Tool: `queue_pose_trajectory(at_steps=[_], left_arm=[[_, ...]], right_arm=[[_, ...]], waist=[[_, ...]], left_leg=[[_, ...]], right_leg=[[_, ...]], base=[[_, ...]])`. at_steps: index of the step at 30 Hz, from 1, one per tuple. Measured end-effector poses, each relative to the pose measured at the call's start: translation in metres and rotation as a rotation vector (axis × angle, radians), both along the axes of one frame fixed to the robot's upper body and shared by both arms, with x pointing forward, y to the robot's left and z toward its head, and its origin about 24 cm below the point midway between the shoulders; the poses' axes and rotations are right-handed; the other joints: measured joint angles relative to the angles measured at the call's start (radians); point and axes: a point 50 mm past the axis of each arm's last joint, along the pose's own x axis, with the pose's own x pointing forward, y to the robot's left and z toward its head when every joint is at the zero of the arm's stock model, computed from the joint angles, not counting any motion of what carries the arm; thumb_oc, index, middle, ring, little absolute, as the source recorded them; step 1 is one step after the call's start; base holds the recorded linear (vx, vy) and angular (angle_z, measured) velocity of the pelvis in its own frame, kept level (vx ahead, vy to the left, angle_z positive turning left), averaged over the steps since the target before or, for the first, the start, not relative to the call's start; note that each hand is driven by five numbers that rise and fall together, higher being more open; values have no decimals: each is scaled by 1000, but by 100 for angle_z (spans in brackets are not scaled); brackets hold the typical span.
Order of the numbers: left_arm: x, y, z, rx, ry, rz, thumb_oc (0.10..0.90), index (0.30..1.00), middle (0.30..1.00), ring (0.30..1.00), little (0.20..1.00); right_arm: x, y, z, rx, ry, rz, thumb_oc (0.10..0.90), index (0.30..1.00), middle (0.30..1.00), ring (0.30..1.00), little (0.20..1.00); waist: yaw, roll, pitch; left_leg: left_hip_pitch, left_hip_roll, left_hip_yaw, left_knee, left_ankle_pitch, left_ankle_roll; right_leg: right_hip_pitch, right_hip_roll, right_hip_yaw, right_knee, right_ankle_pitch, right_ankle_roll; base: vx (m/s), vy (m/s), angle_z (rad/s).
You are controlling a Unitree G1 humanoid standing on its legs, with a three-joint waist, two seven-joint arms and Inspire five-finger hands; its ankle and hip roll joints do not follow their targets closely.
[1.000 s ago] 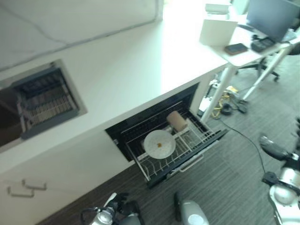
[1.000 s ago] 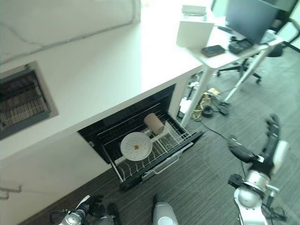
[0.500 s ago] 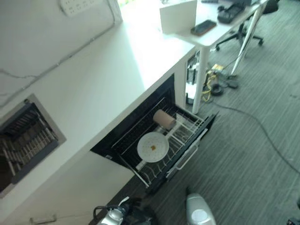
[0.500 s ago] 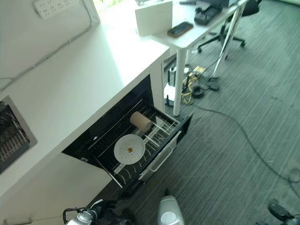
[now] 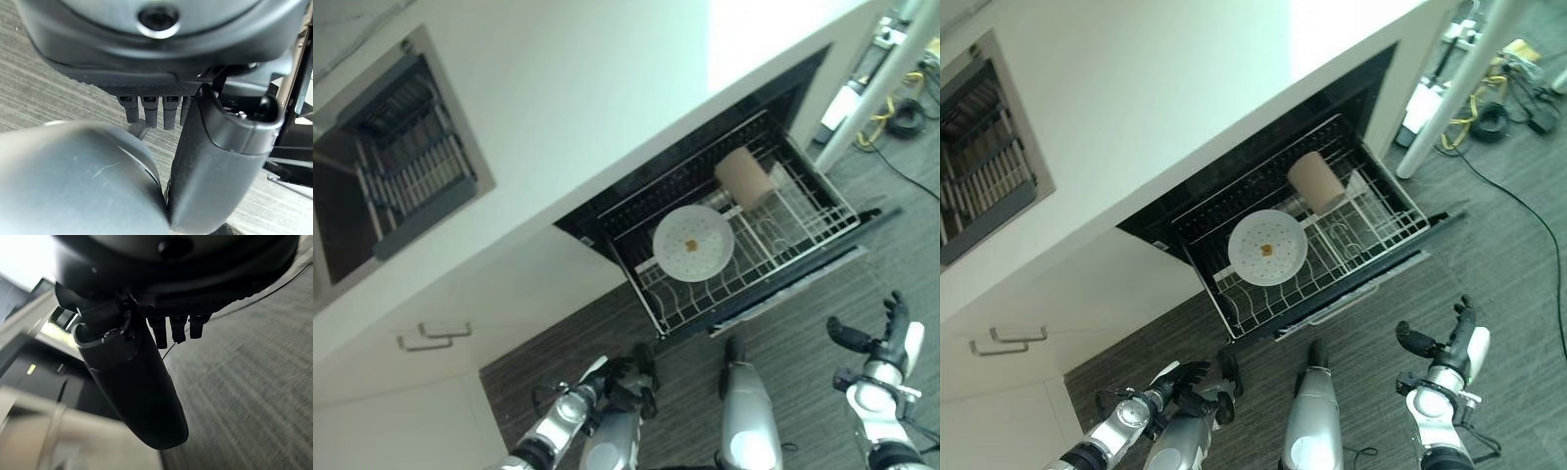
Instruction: Place the dishes in the dishwasher.
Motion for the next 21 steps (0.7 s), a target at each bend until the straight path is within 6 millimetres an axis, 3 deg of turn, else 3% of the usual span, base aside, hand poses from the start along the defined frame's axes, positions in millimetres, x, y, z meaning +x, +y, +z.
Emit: queue_pose_trajectory(at_steps=[4, 8, 10, 11, 12, 15, 21], left_arm=[[2, -6, 4, 6, -33, -26, 800, 900, 900, 900, 900], [10, -8, 13, 31, -105, -49, 800, 900, 900, 900, 900], [15, -10, 18, 43, -151, -55, 800, 900, 900, 900, 900], [18, -12, 24, 43, -193, -82, 800, 900, 900, 900, 900], [19, -16, 29, 45, -228, -98, 800, 900, 900, 900, 900], [20, -21, 36, 37, -290, -116, 800, 900, 900, 900, 900], [25, -26, 48, 41, -357, -150, 800, 900, 900, 900, 900]], right_arm=[[24, 18, 11, -56, -17, 100, 800, 900, 900, 900, 900], [35, 18, 23, -85, -57, 91, 800, 900, 900, 900, 900], [48, 20, 37, -97, -103, 105, 800, 900, 900, 900, 900], [55, 19, 47, -114, -129, 100, 800, 900, 900, 900, 900], [63, 17, 60, -131, -156, 102, 800, 900, 900, 900, 900], [71, 17, 84, -188, -225, 123, 800, 900, 900, 900, 900], [89, 14, 118, -252, -278, 118, 800, 900, 900, 900, 900]], waist=[[27, 1, 0], [44, -1, 1], [61, -1, 0], [83, 1, 0], [108, 0, 0], [152, -2, 1], [187, -9, 6]], left_leg=[[-30, -29, -23, 34, -6, 9], [-123, -27, -41, 86, -5, 7], [-188, -23, -55, 137, -21, 4], [-231, -15, -64, 174, -23, -1], [-266, -14, -86, 189, -29, -14], [-330, -13, -131, 235, -25, -15], [-386, -13, -172, 266, -29, -22]], right_leg=[[-31, -38, -7, 65, -36, 7], [-113, -43, -14, 119, -52, -8], [-173, -49, -20, 182, -79, -17], [-213, -46, -21, 219, -89, -31], [-243, -42, -28, 239, -103, -23], [-288, -37, -50, 283, -119, -45], [-318, -38, -85, 312, -128, -66]], base=[[8, 17, 24], [9, -4, 16], [65, 16, 20], [43, 32, 10], [138, 13, 19], [34, -6, 20], [12, -9, 15]])
